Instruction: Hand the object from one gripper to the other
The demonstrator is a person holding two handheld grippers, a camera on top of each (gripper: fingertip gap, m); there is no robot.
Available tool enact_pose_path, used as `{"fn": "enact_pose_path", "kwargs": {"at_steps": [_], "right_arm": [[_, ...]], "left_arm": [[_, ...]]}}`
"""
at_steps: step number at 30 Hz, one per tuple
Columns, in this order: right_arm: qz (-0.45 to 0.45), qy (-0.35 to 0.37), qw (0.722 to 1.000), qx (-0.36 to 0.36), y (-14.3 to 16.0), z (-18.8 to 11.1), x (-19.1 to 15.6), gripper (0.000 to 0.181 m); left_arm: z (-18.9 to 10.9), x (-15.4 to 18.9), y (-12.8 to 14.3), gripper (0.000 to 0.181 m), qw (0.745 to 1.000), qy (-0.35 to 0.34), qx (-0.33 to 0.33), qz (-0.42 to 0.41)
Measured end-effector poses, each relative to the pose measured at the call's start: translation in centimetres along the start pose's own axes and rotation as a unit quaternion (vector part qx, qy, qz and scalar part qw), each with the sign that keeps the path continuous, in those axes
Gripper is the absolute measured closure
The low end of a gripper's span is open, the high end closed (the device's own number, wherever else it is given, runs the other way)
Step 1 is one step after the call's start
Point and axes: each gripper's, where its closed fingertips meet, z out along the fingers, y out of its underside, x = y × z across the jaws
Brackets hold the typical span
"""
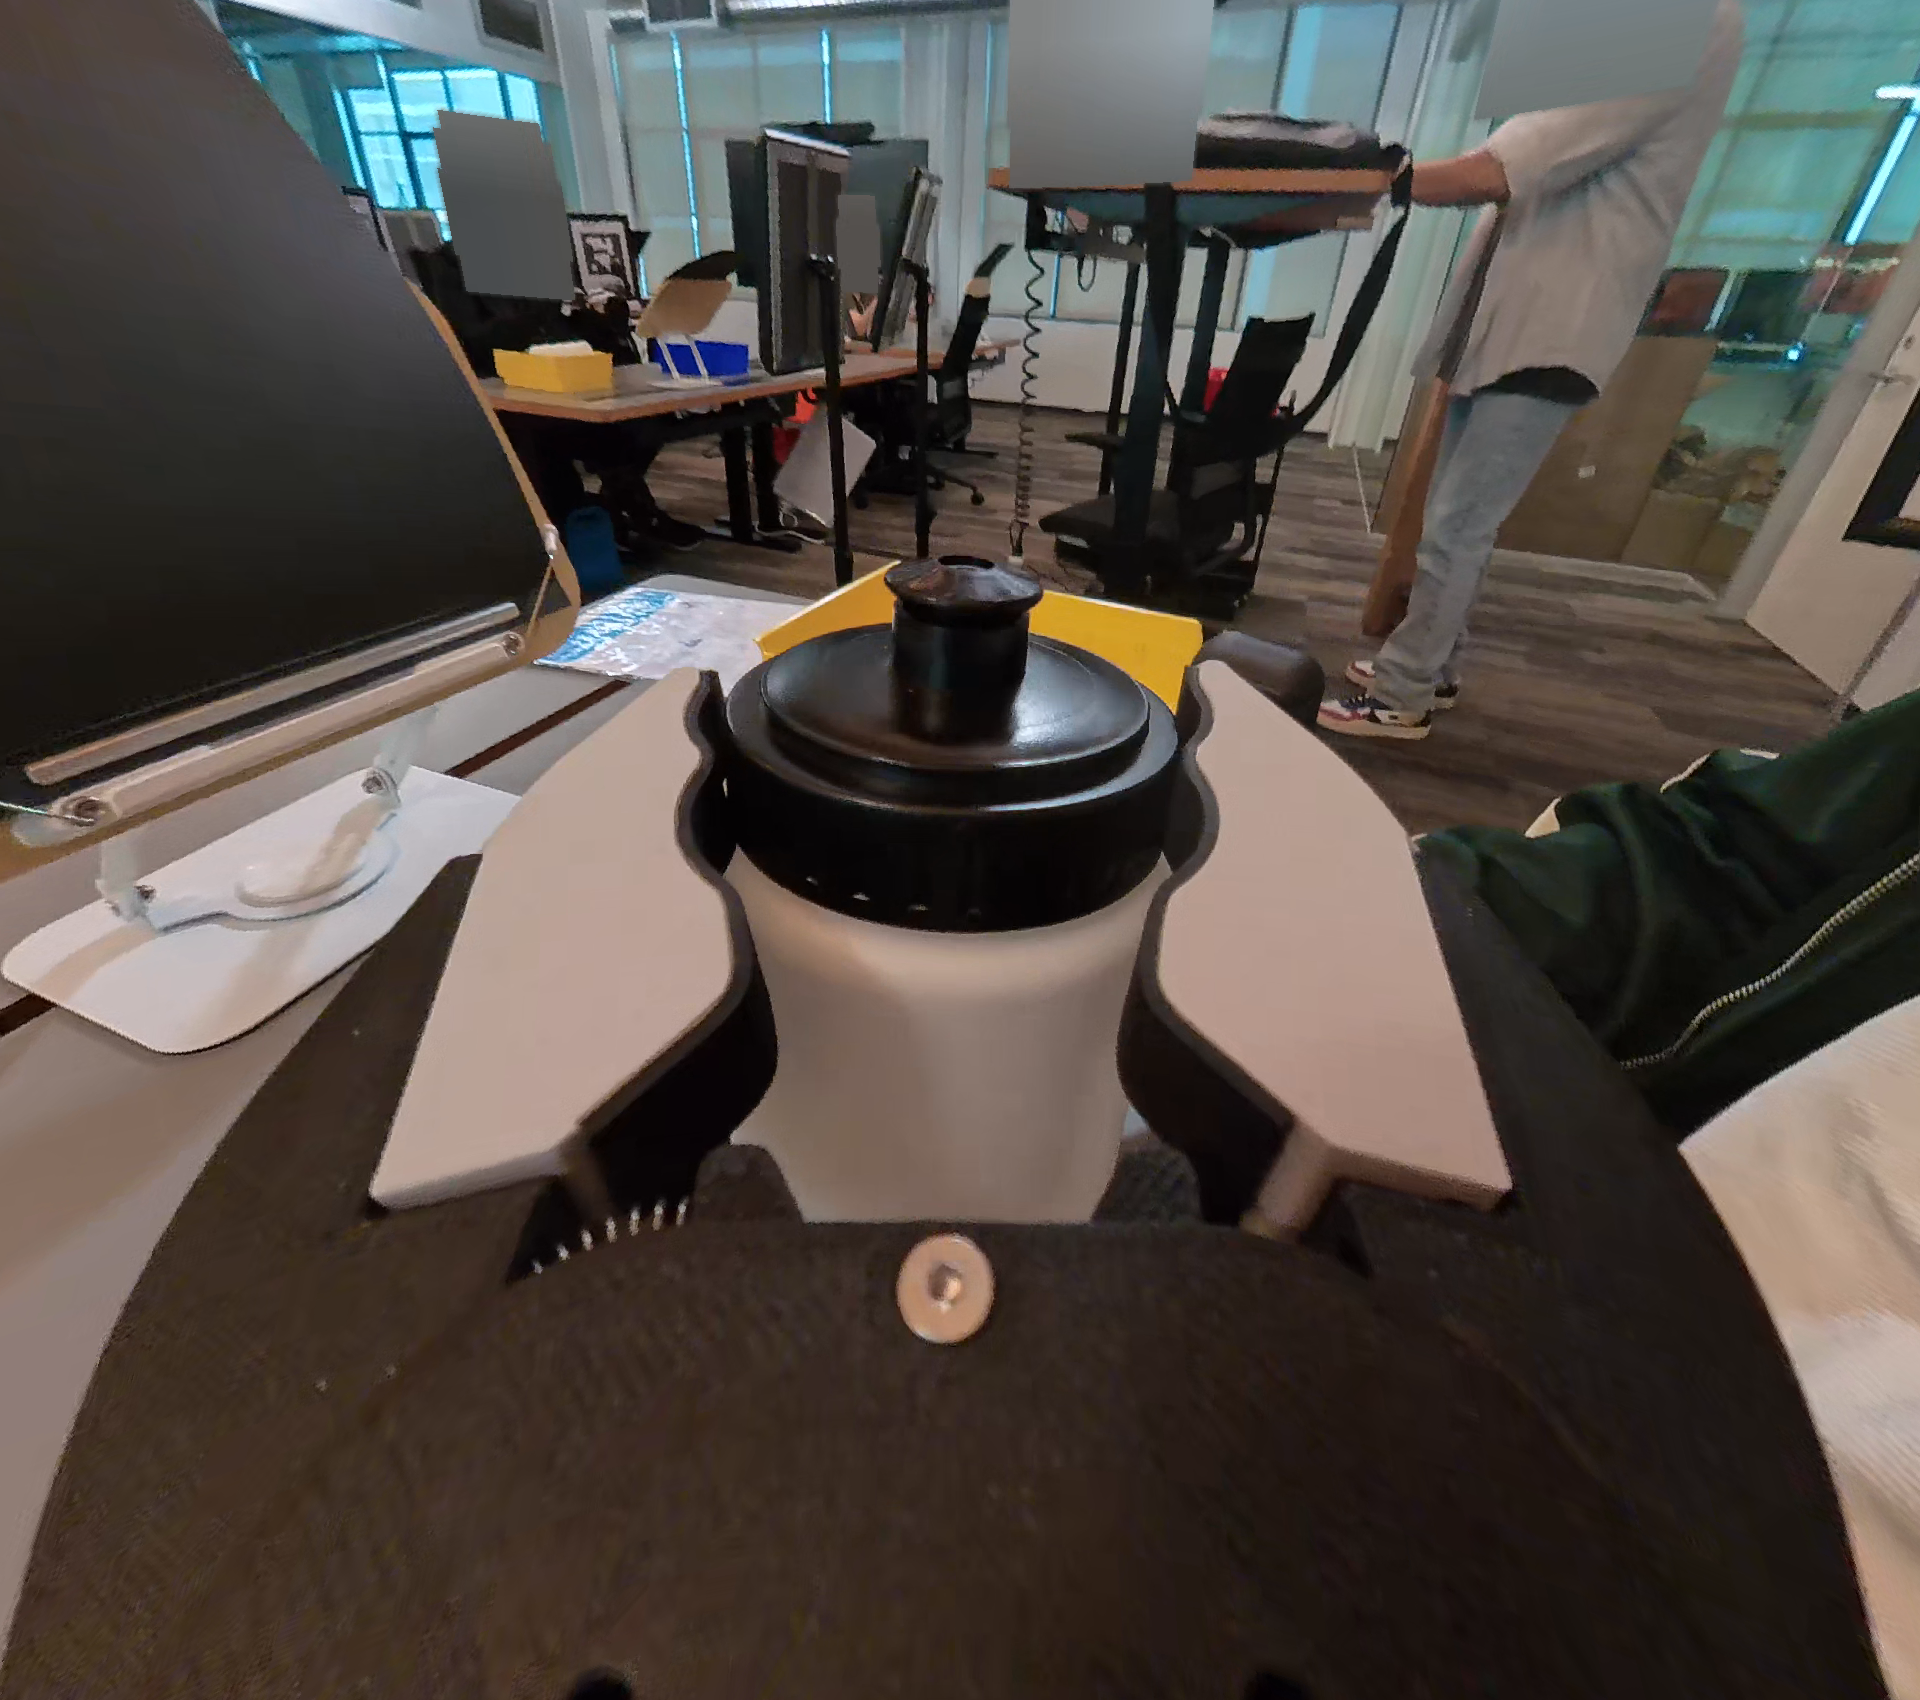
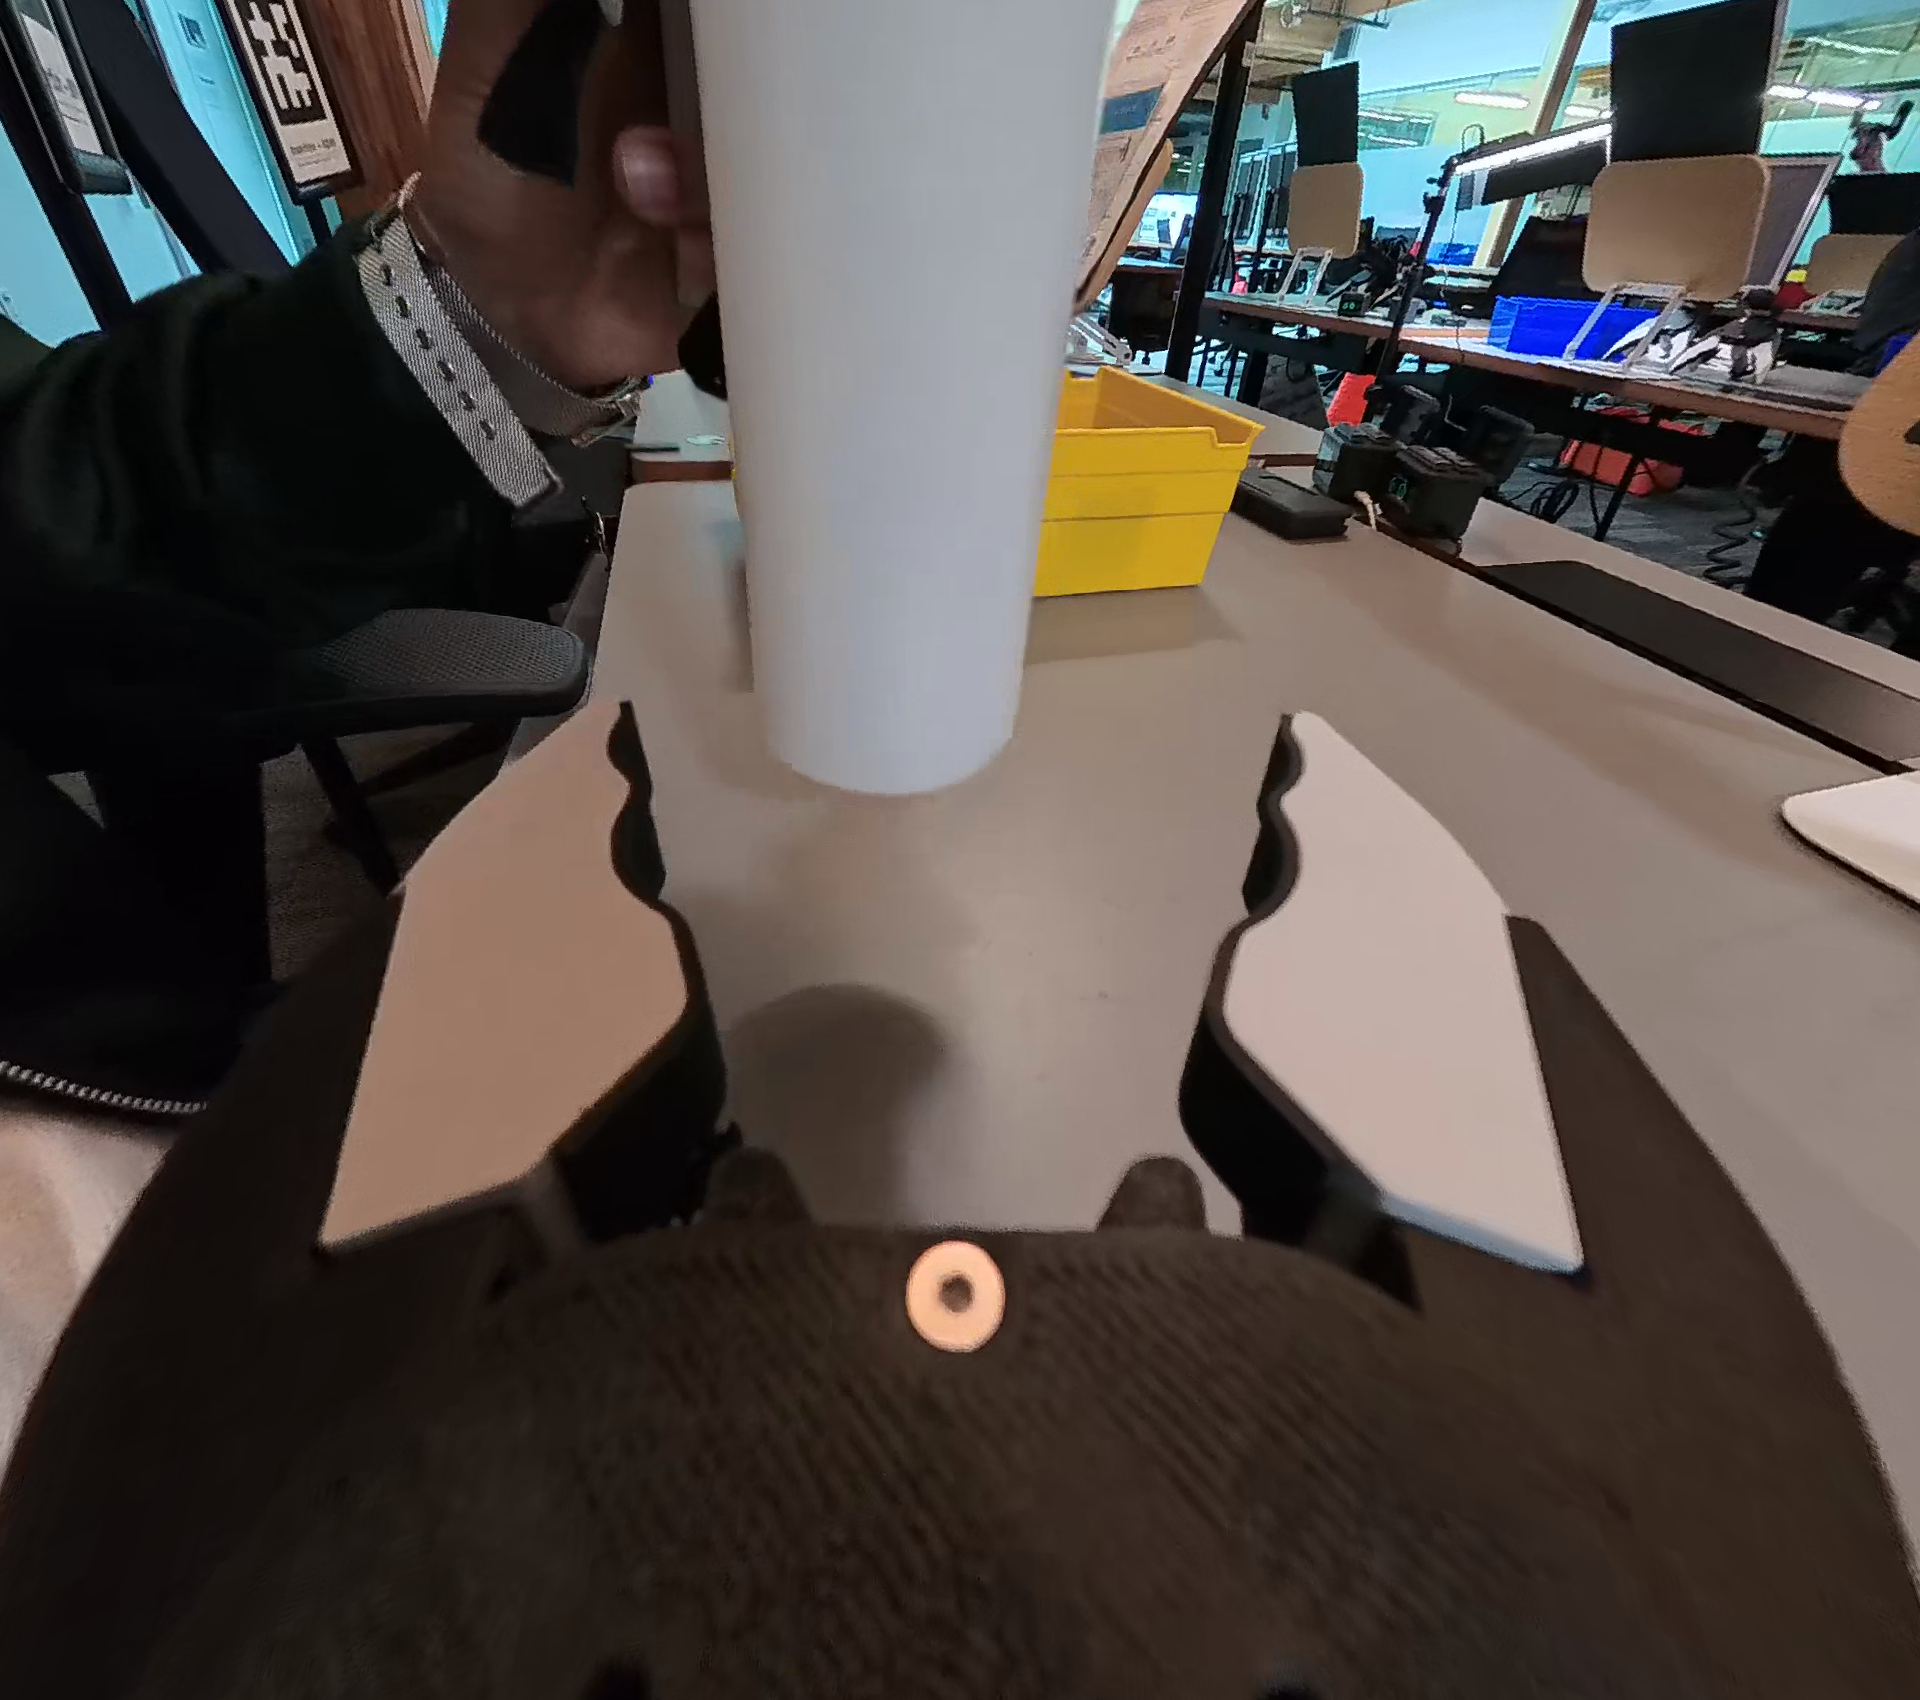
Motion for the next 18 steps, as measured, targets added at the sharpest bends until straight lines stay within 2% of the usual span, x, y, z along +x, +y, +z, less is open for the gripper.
{"fn": "enact_pose_path", "kwargs": {"at_steps": [5,8,11,13,15,18], "right_arm": [[0.000,0.009,1.000,0.007,-0.3,-0.3,0.4,0.071],[-0.009,0.029,0.999,0.027,-1.9,-1.2,1.3,0.083],[0.005,0.060,0.996,0.070,-6.4,-2.7,2.8,0.105],[0.037,0.042,0.994,0.092,-10.0,-3.5,2.7,0.119],[0.056,0.013,0.995,0.085,-12.7,-3.8,1.9,0.134],[0.042,-0.010,0.995,0.091,-15.4,-4.3,0.3,0.151]], "left_arm": [[-0.7,-0.5,-0.7,0.096,1.000,-0.004,0.016,-0.011],[-0.2,-0.3,0.0,0.096,1.000,0.000,0.010,-0.012],[0.8,0.4,0.9,0.096,1.000,0.014,0.003,-0.019],[1.7,1.2,1.7,0.096,0.999,0.028,0.000,-0.025],[2.6,2.2,2.4,0.096,0.999,0.045,-0.003,-0.030],[3.8,3.9,3.5,0.096,0.997,0.072,-0.008,-0.036]]}}
